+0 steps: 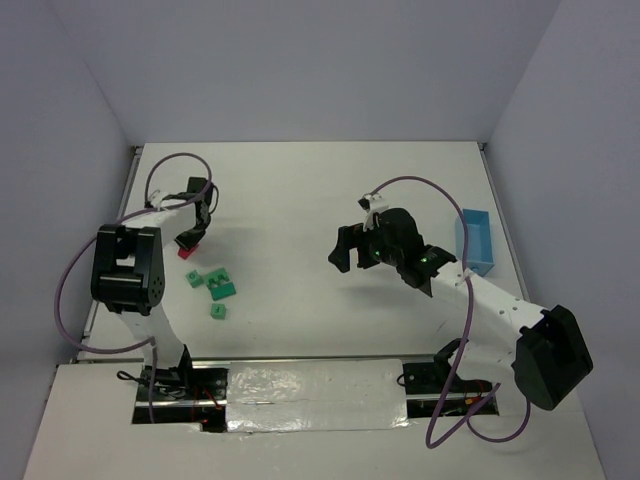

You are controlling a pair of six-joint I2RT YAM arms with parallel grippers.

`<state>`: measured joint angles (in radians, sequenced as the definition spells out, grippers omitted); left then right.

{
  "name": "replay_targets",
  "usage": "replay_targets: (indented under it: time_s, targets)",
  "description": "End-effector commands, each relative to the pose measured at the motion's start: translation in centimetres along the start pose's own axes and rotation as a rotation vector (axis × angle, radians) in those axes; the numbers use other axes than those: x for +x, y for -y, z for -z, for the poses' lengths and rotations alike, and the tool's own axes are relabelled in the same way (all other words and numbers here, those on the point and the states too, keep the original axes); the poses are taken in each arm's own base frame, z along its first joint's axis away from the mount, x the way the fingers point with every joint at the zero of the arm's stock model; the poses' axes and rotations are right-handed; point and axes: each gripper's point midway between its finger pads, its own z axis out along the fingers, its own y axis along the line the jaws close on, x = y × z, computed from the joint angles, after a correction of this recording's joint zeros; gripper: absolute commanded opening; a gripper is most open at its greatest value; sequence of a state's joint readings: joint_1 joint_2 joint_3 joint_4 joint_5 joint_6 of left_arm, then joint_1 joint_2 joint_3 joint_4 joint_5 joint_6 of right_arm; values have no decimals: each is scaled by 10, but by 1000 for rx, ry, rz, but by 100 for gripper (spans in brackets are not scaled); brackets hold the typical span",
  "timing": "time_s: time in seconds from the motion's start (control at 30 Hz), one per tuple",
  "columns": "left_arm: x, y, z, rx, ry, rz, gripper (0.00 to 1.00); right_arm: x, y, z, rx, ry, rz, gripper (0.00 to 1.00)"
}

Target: Build the wood block tower

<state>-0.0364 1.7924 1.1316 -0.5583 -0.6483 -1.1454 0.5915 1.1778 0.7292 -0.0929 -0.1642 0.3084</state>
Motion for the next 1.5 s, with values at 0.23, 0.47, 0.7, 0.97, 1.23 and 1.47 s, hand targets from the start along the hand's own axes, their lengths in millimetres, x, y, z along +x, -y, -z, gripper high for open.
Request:
replay_targets:
  time_s: [0.23, 0.47, 0.7, 0.97, 1.23, 1.47]
  targets:
    - [110, 58, 34, 209, -271, -320, 42, -24, -6, 11, -6, 81, 29, 100]
    - [78, 72, 65, 263, -160, -342, 81, -25, -4, 11, -5, 94, 24, 100]
    - [28, 69, 125, 416, 6, -309, 99, -22, -2, 8, -1, 81, 24, 100]
    - [61, -1, 132, 406, -48, -462, 100, -16, -21, 3, -167, 54, -63, 100]
    - [102, -59, 146, 548, -73, -607, 94, -11, 6, -10, -76, 15, -155, 100]
    - [128, -75, 134, 463, -141, -651, 74, -22, 12, 1, -30, 81, -131, 99]
